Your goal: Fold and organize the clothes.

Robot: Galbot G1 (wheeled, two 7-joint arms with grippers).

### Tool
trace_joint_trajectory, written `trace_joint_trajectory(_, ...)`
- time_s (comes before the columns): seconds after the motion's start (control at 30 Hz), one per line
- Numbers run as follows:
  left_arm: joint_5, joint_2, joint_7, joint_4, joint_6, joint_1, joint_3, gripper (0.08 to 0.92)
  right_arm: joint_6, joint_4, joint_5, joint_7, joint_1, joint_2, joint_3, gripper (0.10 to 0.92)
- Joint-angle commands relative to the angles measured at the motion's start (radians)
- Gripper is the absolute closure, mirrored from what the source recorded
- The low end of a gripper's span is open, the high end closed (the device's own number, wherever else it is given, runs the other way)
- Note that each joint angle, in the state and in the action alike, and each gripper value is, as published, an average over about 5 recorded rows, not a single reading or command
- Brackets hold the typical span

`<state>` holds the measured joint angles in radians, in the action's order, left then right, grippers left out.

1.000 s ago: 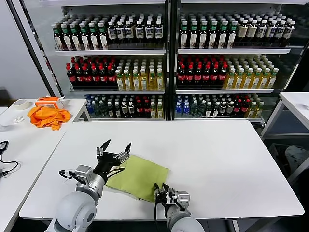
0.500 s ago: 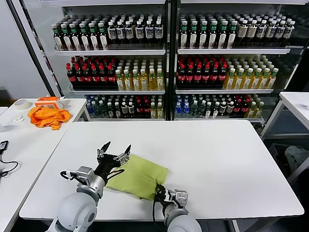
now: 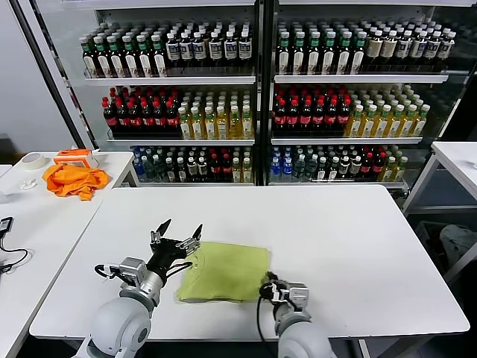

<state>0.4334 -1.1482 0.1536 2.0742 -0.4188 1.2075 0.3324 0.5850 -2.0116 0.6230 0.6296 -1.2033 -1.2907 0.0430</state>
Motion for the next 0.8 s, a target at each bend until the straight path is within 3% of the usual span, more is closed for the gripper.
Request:
trace_joint_trajectory(0.03, -0.003, 0.0, -0.001, -0.008, 0.003, 0.001, 0.002, 0.177, -0.005, -0.03, -0.111, -0.221, -0.016, 0.107, 0.175, 0.92)
trace_joint_trajectory(0.37, -0.021, -0.007, -0.01, -0.017, 0.019, 0.007, -0.003, 0.177, -0.024, -0.1, -0.282, -0.39, -0.055, 0.122, 0.244, 0.92)
trace_joint_trajectory(0.57, -0.101, -0.003, -0.051, -0.066, 0.136, 0.008, 0.008, 0.177, -0.114, -0.071, -0.423, -0.404, -0.068, 0.113, 0.271, 0.913)
trace_joint_trajectory(0.8, -0.147, 0.005, -0.083, -0.133, 0.254, 0.008, 0.05, 0.177, -0.221, -0.042, -0.453, -0.459, -0.044, 0.11, 0.395, 0.745)
